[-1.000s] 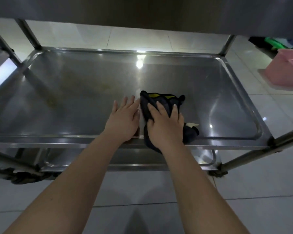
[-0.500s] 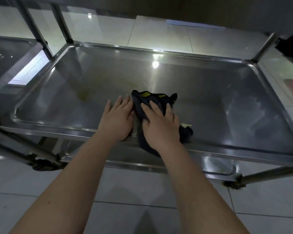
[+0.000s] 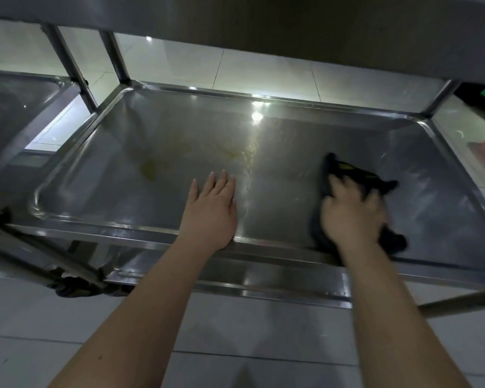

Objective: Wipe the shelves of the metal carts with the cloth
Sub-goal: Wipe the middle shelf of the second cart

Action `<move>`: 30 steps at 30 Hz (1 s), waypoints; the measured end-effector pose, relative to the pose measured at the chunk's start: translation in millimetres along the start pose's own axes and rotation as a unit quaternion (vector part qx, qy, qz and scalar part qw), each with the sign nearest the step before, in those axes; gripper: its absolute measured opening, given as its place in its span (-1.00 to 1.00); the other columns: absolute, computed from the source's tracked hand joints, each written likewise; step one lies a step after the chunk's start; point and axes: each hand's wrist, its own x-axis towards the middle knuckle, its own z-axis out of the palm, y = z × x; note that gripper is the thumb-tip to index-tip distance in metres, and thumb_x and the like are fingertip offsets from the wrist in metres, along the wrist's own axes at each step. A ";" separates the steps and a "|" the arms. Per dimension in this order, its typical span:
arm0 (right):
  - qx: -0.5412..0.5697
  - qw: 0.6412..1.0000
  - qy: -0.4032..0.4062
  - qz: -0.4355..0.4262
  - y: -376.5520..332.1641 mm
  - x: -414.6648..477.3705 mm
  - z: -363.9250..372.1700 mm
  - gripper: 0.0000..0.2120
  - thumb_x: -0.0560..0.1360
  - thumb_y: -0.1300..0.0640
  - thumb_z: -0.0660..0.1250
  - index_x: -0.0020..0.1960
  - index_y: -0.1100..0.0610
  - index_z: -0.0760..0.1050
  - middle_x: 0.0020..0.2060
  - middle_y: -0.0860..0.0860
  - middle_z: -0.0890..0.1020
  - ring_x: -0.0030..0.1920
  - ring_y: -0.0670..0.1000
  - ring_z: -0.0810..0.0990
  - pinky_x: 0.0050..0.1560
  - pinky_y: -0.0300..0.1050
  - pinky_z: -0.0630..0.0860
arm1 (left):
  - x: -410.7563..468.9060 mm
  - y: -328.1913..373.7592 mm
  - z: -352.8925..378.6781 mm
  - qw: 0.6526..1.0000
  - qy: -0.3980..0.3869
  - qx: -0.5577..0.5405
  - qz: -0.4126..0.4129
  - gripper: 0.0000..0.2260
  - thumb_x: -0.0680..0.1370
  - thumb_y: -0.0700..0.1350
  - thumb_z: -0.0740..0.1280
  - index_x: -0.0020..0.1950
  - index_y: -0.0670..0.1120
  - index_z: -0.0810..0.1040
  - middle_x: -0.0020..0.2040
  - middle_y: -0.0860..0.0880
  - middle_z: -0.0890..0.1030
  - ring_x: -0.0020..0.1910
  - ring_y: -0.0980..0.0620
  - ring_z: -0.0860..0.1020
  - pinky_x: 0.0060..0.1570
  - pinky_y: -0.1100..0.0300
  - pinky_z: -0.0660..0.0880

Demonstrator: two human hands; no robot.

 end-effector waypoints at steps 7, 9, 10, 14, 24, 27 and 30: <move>0.021 0.975 -0.051 -0.217 -135.9 -37.9 30.5 -0.53 0.62 -0.04 -0.02 0.53 -0.19 0.07 0.56 -0.08 0.07 0.53 0.23 -0.09 0.48 0.20 -0.09 | 2.0 -4.3 -7.3 0.995 0.030 -0.075 -0.064 -0.51 0.64 -0.13 0.03 0.57 -0.15 0.04 0.57 -0.13 0.05 0.56 -0.11 -0.04 0.51 0.01 -0.14; 0.019 0.974 -0.049 -0.221 -121.4 -32.0 26.5 -0.54 0.63 -0.05 -0.03 0.53 -0.20 0.07 0.56 -0.11 0.07 0.53 0.22 -0.07 0.48 0.19 -0.07 | 0.5 -2.4 -6.3 0.997 0.025 -0.042 -0.067 -0.51 0.64 -0.09 0.02 0.57 -0.14 0.05 0.57 -0.12 0.07 0.56 -0.10 -0.03 0.51 -0.03 -0.13; 0.019 0.976 -0.047 -0.213 -111.5 -27.0 23.1 -0.54 0.63 -0.05 -0.02 0.52 -0.21 0.08 0.56 -0.13 0.07 0.53 0.22 -0.05 0.48 0.19 -0.05 | 0.7 -0.4 -5.7 0.997 0.020 -0.024 -0.064 -0.51 0.64 -0.08 0.02 0.56 -0.13 0.06 0.58 -0.10 0.07 0.56 -0.10 -0.02 0.51 -0.06 -0.13; 0.007 0.989 -0.046 -0.139 -79.5 -4.8 13.5 -0.53 0.63 -0.03 -0.02 0.53 -0.20 0.07 0.56 -0.13 0.06 0.52 0.25 -0.02 0.45 0.21 -0.02 | 12.8 3.6 -9.2 0.999 0.000 0.013 -0.046 -0.54 0.65 -0.03 0.01 0.54 -0.09 0.11 0.58 -0.08 0.08 0.56 -0.10 -0.04 0.47 -0.16 -0.16; -0.003 0.992 -0.040 -0.116 -22.9 47.1 3.5 -0.53 0.63 -0.04 -0.03 0.53 -0.21 0.06 0.55 -0.17 0.06 0.52 0.21 0.02 0.44 0.20 0.10 | 42.5 3.2 -1.2 1.000 -0.005 0.012 0.001 -0.56 0.65 -0.01 -0.03 0.55 -0.03 0.13 0.57 -0.03 0.12 0.55 -0.07 0.02 0.50 -0.08 -0.10; 0.012 0.998 -0.052 -0.014 4.4 91.1 -8.8 -0.53 0.62 -0.05 -0.09 0.53 -0.21 0.03 0.56 -0.14 0.03 0.53 0.23 -0.01 0.47 0.24 0.04 | 45.9 2.6 4.0 1.000 0.019 0.006 0.007 -0.56 0.64 -0.03 0.00 0.53 -0.02 0.17 0.56 -0.02 0.16 0.54 -0.06 0.08 0.50 -0.07 -0.04; 0.024 0.998 -0.060 0.021 -15.1 107.1 -6.0 -0.52 0.62 -0.02 -0.08 0.54 -0.18 0.03 0.57 -0.10 0.00 0.52 0.29 -0.11 0.46 0.33 -0.08 | 49.9 0.4 8.9 0.999 0.039 0.010 0.009 -0.56 0.63 -0.03 0.03 0.51 -0.02 0.20 0.55 -0.01 0.19 0.52 -0.05 0.12 0.49 -0.07 -0.01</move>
